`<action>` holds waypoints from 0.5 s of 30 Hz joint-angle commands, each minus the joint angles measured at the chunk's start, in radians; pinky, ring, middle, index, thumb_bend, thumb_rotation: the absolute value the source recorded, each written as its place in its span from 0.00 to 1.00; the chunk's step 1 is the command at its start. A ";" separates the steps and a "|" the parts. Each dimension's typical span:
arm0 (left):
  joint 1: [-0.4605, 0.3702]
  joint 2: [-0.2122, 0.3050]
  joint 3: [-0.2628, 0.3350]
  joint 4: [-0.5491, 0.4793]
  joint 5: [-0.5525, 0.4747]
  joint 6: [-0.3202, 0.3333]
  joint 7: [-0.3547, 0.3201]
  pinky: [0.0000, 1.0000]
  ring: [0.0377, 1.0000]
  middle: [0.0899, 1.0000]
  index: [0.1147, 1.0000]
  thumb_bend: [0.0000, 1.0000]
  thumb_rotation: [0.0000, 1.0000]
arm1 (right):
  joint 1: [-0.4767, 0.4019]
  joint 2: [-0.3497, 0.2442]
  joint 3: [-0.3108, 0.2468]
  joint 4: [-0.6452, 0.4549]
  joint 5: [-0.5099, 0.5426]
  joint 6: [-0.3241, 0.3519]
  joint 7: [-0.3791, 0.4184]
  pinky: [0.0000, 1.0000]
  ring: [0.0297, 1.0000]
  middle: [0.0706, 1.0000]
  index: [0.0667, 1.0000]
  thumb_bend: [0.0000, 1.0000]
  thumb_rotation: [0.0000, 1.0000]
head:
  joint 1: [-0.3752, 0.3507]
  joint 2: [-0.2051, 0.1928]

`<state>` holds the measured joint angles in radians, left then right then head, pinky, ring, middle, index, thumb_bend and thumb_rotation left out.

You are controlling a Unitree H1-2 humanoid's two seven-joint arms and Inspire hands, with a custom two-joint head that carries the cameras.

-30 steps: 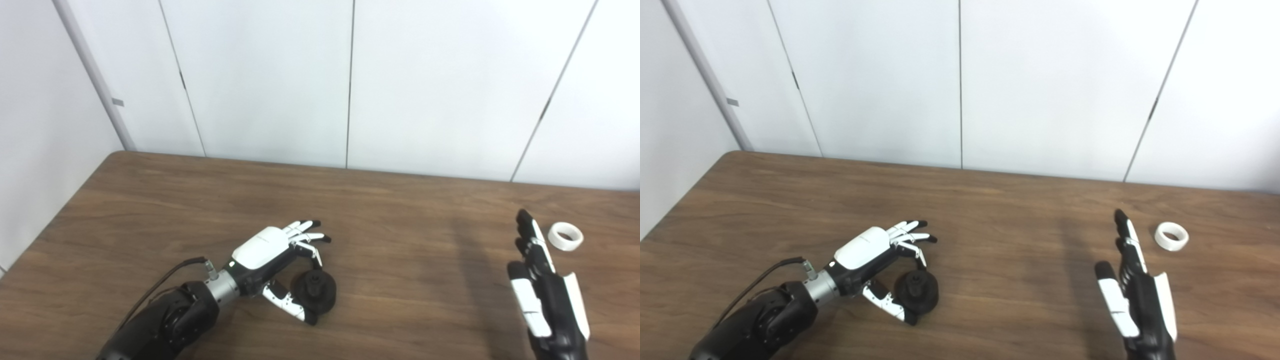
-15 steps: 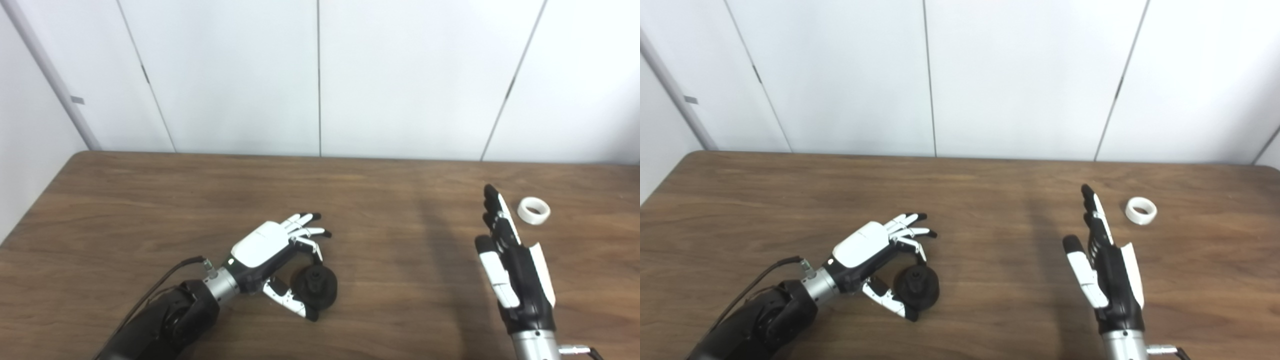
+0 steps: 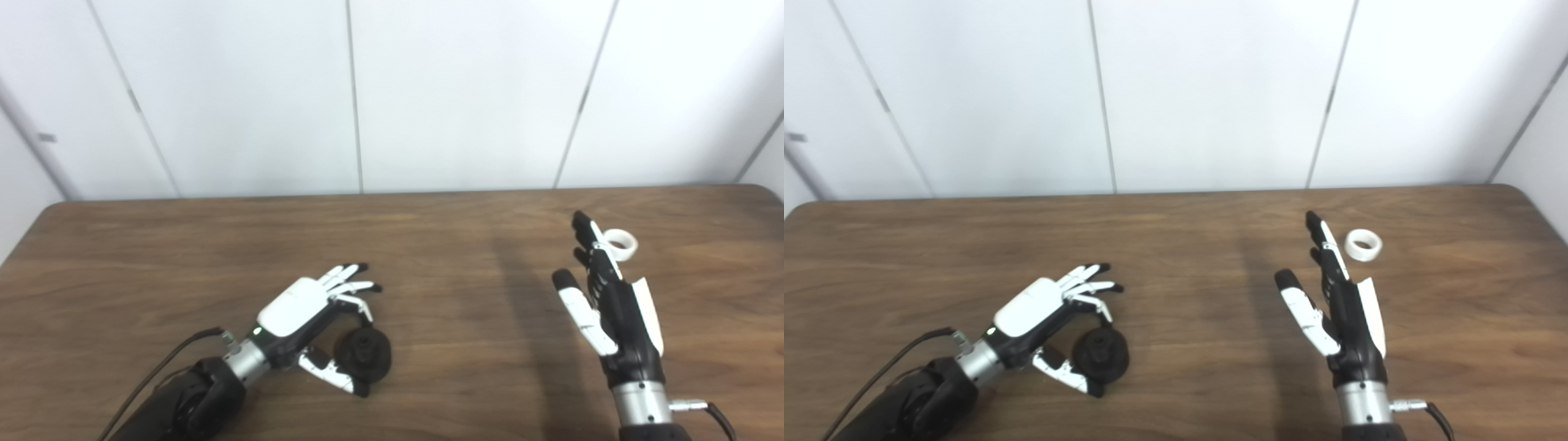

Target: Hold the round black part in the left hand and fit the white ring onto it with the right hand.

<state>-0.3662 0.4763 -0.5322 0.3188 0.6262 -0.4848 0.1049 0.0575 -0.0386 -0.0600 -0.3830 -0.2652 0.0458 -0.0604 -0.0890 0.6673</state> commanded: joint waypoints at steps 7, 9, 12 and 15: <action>-0.024 0.009 -0.087 0.063 0.028 0.015 0.042 1.00 1.00 0.85 0.41 0.52 0.06 | -0.136 -0.036 -0.084 -0.093 -0.004 0.107 -0.025 0.79 0.88 0.89 0.87 0.54 0.33 | -0.021 -0.009; -0.031 0.008 -0.097 0.070 0.019 0.015 0.047 1.00 1.00 0.85 0.41 0.52 0.06 | -0.170 -0.068 -0.096 -0.094 -0.031 0.132 -0.023 0.75 0.86 0.88 0.85 0.55 0.28 | -0.024 -0.013; -0.037 0.006 -0.109 0.080 0.014 0.015 0.057 1.00 1.00 0.85 0.41 0.52 0.06 | -0.216 -0.113 -0.115 -0.086 -0.044 0.159 -0.018 0.69 0.82 0.85 0.83 0.57 0.25 | -0.027 -0.018; -0.041 0.004 -0.116 0.086 0.013 0.015 0.059 1.00 1.00 0.86 0.41 0.52 0.06 | -0.257 -0.136 -0.130 -0.080 -0.037 0.190 -0.020 0.69 0.83 0.85 0.80 0.59 0.21 | -0.033 -0.022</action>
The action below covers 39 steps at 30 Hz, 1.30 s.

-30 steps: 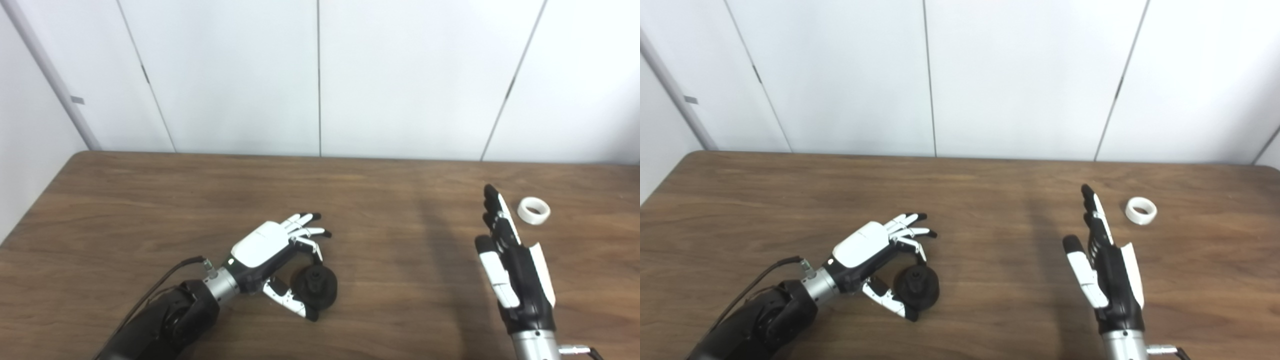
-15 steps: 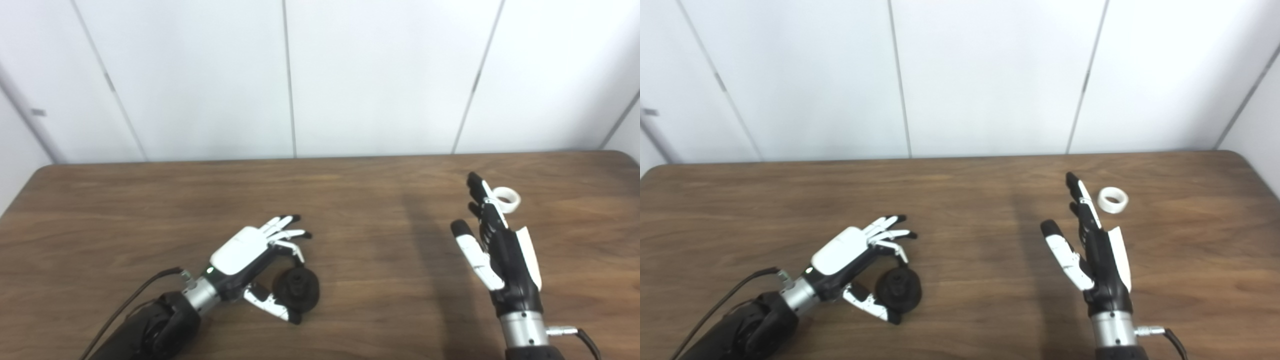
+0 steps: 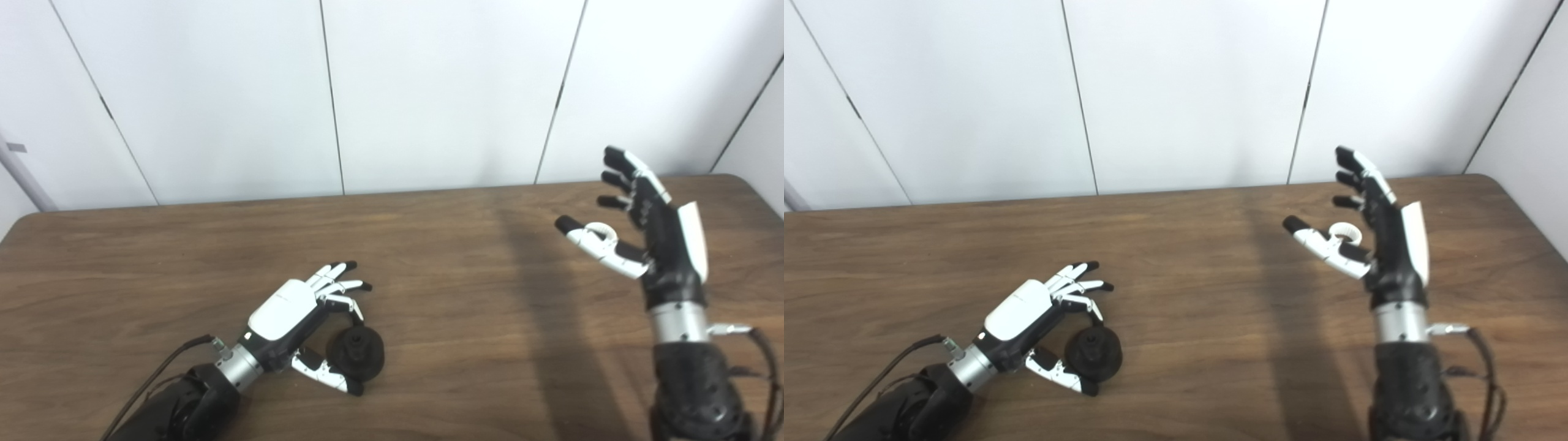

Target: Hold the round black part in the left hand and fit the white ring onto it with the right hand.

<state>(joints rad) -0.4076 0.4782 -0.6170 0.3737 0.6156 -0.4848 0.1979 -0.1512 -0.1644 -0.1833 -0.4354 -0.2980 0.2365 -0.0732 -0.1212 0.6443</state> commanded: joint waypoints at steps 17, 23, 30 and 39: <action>0.008 0.018 -0.043 0.029 0.015 0.015 -0.017 1.00 1.00 0.86 0.41 0.52 0.06 | -0.224 -0.334 0.051 0.220 -0.115 -0.043 0.089 0.72 0.78 0.73 0.67 0.82 0.10 | -0.057 -0.020; 0.011 0.035 -0.049 0.028 0.012 0.015 -0.011 1.00 1.00 0.86 0.41 0.52 0.06 | -0.231 -0.410 0.081 0.267 -0.135 -0.043 0.139 0.73 0.78 0.75 0.67 0.85 0.12 | -0.078 -0.027; 0.001 0.057 -0.072 0.035 -0.010 0.015 0.002 1.00 1.00 0.86 0.41 0.52 0.06 | -0.271 -0.517 0.151 0.371 -0.146 -0.101 0.231 0.69 0.77 0.76 0.67 0.88 0.12 | -0.090 -0.037; 0.004 0.065 -0.074 0.030 -0.019 0.015 0.002 1.00 1.00 0.86 0.41 0.52 0.06 | -0.317 -0.567 0.238 0.477 -0.237 -0.169 0.258 0.66 0.74 0.73 0.65 0.94 0.07 | -0.126 -0.045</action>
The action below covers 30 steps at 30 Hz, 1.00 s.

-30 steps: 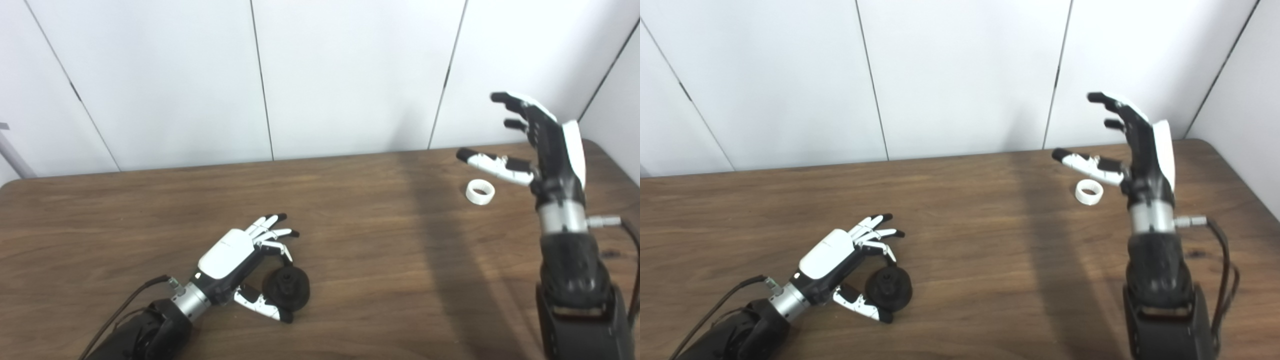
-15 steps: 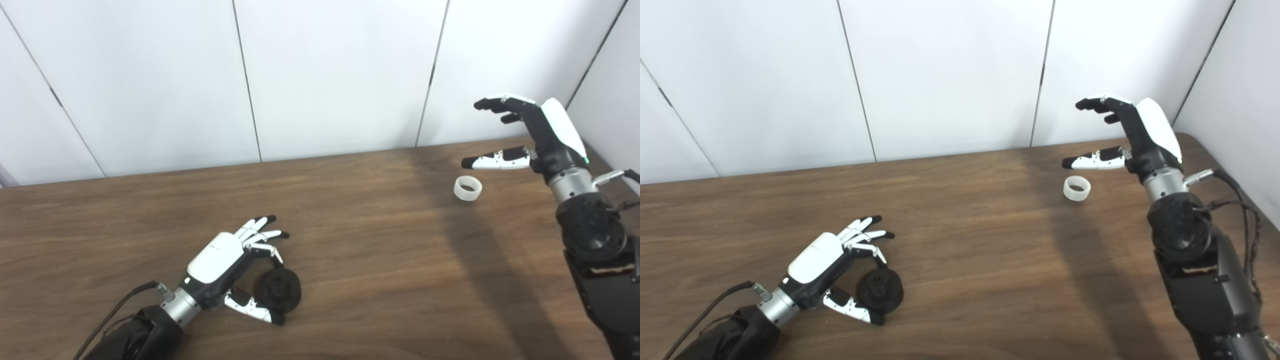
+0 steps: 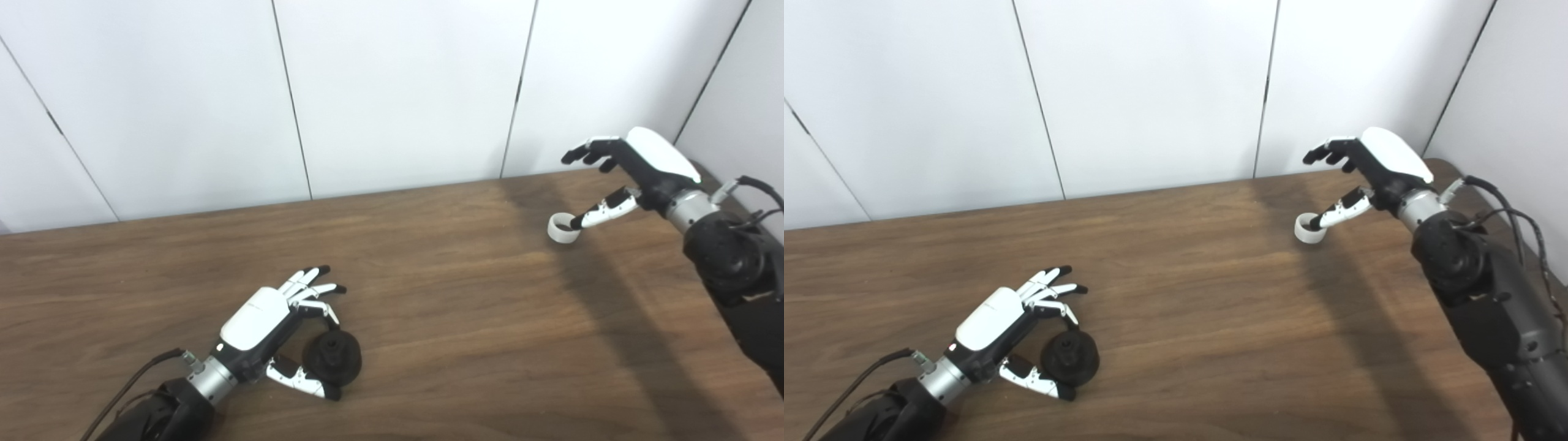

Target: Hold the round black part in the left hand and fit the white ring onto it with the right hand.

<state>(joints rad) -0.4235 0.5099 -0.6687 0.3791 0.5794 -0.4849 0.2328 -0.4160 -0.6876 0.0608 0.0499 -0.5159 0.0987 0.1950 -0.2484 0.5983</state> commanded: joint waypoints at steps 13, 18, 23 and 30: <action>0.021 0.050 -0.036 0.026 -0.001 0.015 -0.020 1.00 1.00 0.86 0.41 0.52 0.06 | -0.138 -0.066 0.093 0.105 -0.127 -0.030 0.087 0.73 0.82 0.78 0.67 0.91 0.09 | -0.041 -0.006; 0.020 0.055 -0.047 0.032 0.000 0.015 -0.006 1.00 1.00 0.86 0.41 0.52 0.06 | -0.151 -0.070 0.108 0.132 -0.146 -0.052 0.091 0.73 0.82 0.79 0.66 0.92 0.10 | -0.062 -0.008; 0.020 0.059 -0.058 0.032 -0.005 0.015 -0.001 1.00 1.00 0.86 0.41 0.52 0.06 | -0.163 -0.076 0.117 0.126 -0.158 -0.027 0.137 0.74 0.86 0.82 0.68 0.90 0.14 | -0.066 -0.007; 0.020 0.060 -0.064 0.033 0.001 0.015 0.005 1.00 1.00 0.86 0.41 0.52 0.06 | -0.174 -0.076 0.129 0.140 -0.187 -0.032 0.149 0.74 0.88 0.83 0.69 0.90 0.15 | -0.072 -0.009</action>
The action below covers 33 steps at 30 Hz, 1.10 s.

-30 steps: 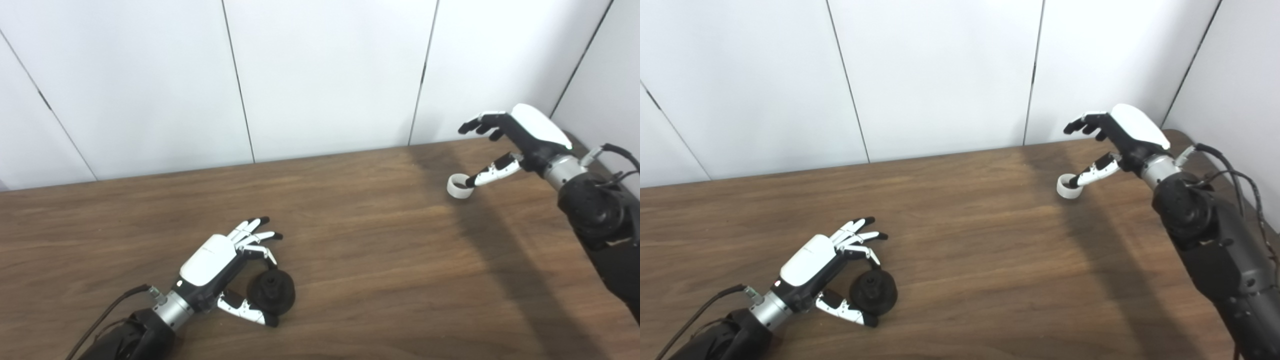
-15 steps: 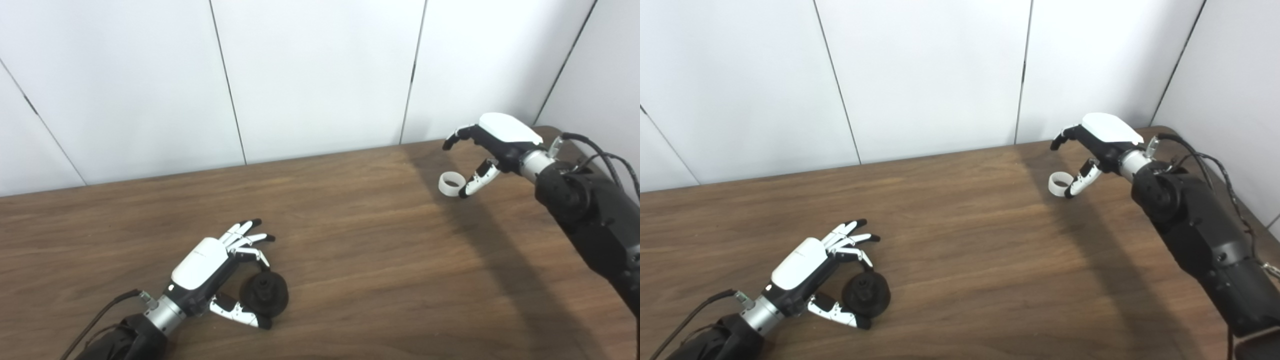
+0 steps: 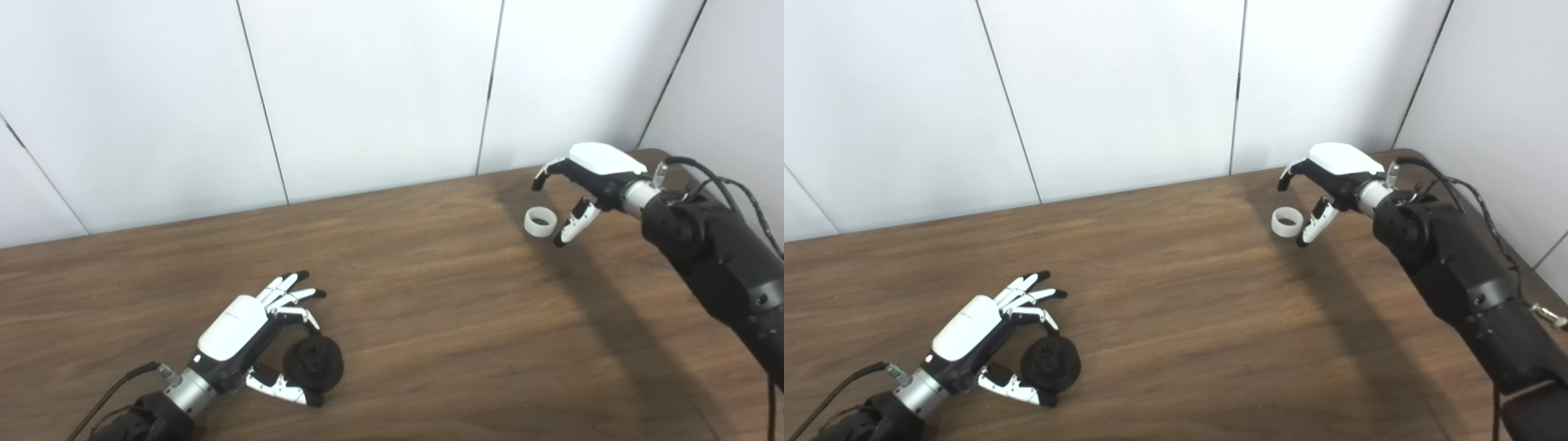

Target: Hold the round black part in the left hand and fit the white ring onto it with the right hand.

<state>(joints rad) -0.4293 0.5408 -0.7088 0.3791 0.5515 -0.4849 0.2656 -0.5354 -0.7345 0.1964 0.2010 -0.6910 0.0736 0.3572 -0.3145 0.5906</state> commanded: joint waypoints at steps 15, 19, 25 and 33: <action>0.033 0.039 -0.030 0.025 0.009 0.015 -0.031 1.00 1.00 0.86 0.41 0.52 0.06 | -0.078 -0.019 0.040 0.035 -0.095 -0.043 -0.043 0.80 0.91 0.85 0.69 0.90 0.18 | -0.018 -0.008; 0.035 0.042 -0.035 0.026 0.007 0.015 -0.023 1.00 1.00 0.86 0.41 0.52 0.06 | -0.079 -0.011 0.052 0.047 -0.116 -0.042 -0.052 0.82 0.94 0.85 0.70 0.90 0.17 | -0.019 -0.018; 0.047 0.051 -0.039 0.006 0.000 0.015 -0.025 1.00 1.00 0.86 0.41 0.52 0.06 | -0.090 -0.005 0.072 0.077 -0.162 -0.048 -0.078 0.84 0.99 0.89 0.71 0.91 0.20 | -0.034 -0.017; 0.060 0.050 -0.026 -0.010 0.016 0.015 -0.040 1.00 1.00 0.85 0.41 0.53 0.06 | -0.115 -0.002 0.086 0.102 -0.175 -0.064 -0.071 0.86 1.00 0.90 0.71 0.91 0.21 | -0.031 -0.016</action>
<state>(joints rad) -0.4119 0.5616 -0.7154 0.3530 0.5374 -0.4824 0.2691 -0.5953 -0.7130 0.2927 0.3161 -0.8600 0.0235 0.3130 -0.3452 0.5737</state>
